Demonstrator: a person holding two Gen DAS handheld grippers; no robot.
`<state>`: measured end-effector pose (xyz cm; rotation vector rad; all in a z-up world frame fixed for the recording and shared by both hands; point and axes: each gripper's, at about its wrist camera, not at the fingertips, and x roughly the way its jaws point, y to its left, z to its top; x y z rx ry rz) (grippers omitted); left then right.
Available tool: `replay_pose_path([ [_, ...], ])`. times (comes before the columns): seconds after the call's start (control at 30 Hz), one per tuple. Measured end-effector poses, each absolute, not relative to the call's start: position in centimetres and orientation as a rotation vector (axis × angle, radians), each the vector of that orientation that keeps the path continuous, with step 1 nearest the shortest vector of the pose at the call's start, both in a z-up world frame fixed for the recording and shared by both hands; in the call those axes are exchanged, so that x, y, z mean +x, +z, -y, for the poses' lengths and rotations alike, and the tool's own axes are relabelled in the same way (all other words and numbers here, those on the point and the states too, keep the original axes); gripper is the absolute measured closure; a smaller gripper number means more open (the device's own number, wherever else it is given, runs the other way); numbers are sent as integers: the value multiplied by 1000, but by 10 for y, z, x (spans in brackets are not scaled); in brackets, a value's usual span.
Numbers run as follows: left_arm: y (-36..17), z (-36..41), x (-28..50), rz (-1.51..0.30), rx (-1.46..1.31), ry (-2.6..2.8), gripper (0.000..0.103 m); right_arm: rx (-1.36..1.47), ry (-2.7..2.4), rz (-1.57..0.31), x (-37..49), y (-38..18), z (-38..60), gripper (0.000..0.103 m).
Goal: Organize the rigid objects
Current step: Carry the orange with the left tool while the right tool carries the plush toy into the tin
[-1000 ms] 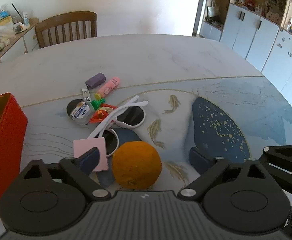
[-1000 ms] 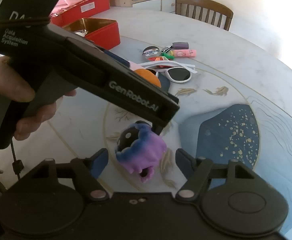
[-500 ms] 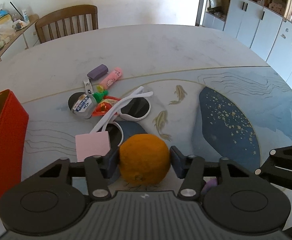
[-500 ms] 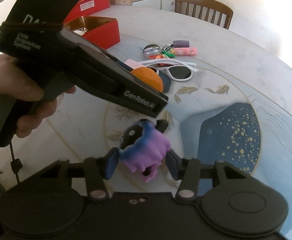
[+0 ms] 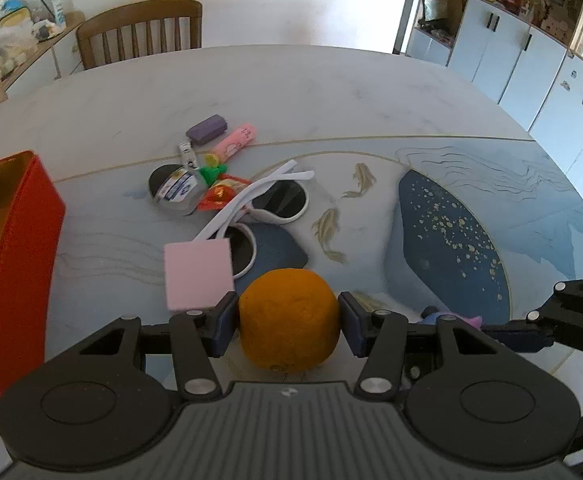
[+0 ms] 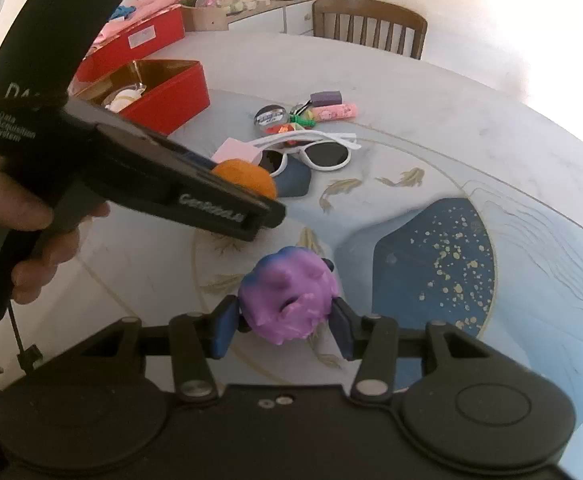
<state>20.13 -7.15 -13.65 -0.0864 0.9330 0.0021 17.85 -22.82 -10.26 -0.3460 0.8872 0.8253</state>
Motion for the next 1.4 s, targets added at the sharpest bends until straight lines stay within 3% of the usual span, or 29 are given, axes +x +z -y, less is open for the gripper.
replay_pose_path([
  [0.67, -72, 7, 153, -841, -146, 61, 50, -241, 826, -775, 167, -38, 204, 55],
  [1.4, -50, -121, 116, -825, -197, 170, 50, -267, 935, -713, 176, -6, 66, 55],
])
